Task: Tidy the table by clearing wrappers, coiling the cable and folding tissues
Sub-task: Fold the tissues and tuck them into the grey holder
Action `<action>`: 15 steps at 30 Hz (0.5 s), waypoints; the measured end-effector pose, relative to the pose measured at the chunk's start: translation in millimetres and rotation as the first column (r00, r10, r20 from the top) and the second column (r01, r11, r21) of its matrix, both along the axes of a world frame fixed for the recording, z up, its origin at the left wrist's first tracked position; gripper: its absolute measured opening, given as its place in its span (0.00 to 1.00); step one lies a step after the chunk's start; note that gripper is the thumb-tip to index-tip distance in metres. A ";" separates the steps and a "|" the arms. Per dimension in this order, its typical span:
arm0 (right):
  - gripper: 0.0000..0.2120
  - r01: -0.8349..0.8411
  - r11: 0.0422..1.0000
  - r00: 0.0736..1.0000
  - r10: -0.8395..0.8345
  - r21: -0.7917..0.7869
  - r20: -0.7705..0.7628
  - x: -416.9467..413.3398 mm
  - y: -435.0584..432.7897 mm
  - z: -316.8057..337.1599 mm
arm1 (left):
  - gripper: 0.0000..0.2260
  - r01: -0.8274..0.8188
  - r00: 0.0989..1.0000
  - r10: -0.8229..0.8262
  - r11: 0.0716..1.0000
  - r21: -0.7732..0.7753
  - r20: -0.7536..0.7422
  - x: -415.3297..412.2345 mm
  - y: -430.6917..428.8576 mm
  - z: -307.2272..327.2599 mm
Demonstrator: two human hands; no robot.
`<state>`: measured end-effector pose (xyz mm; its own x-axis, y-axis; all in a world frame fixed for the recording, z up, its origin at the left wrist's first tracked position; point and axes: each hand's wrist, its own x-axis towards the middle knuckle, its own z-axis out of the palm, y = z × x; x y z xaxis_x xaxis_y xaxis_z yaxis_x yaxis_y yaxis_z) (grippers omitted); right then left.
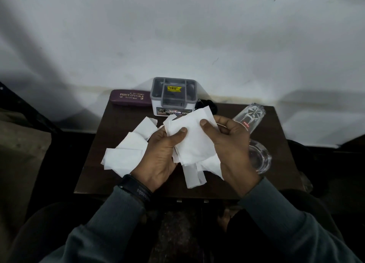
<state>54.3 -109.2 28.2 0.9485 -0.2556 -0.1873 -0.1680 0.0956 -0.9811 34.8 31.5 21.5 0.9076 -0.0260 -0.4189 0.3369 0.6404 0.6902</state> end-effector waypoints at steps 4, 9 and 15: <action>0.10 -0.075 0.997 0.997 0.075 -0.010 -0.029 3.4 -3.1 -1.4 | 0.16 -0.023 1.000 0.023 1.000 0.002 -0.018 2.8 4.7 2.3; 0.05 -0.138 0.987 0.978 0.148 0.078 -0.147 2.8 -5.7 1.8 | 0.18 -0.015 1.000 0.015 0.999 -0.044 0.000 2.6 8.1 5.8; 0.08 -0.133 0.953 0.949 0.201 0.270 -0.243 0.2 -4.8 3.7 | 0.19 -0.050 0.999 0.050 0.999 0.001 0.014 -0.8 3.5 0.8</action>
<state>54.6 -114.0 31.9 0.8806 -0.0108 -0.4737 -0.4525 0.2775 -0.8475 34.0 35.0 22.3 0.9135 0.0197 -0.4063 0.2951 0.6553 0.6953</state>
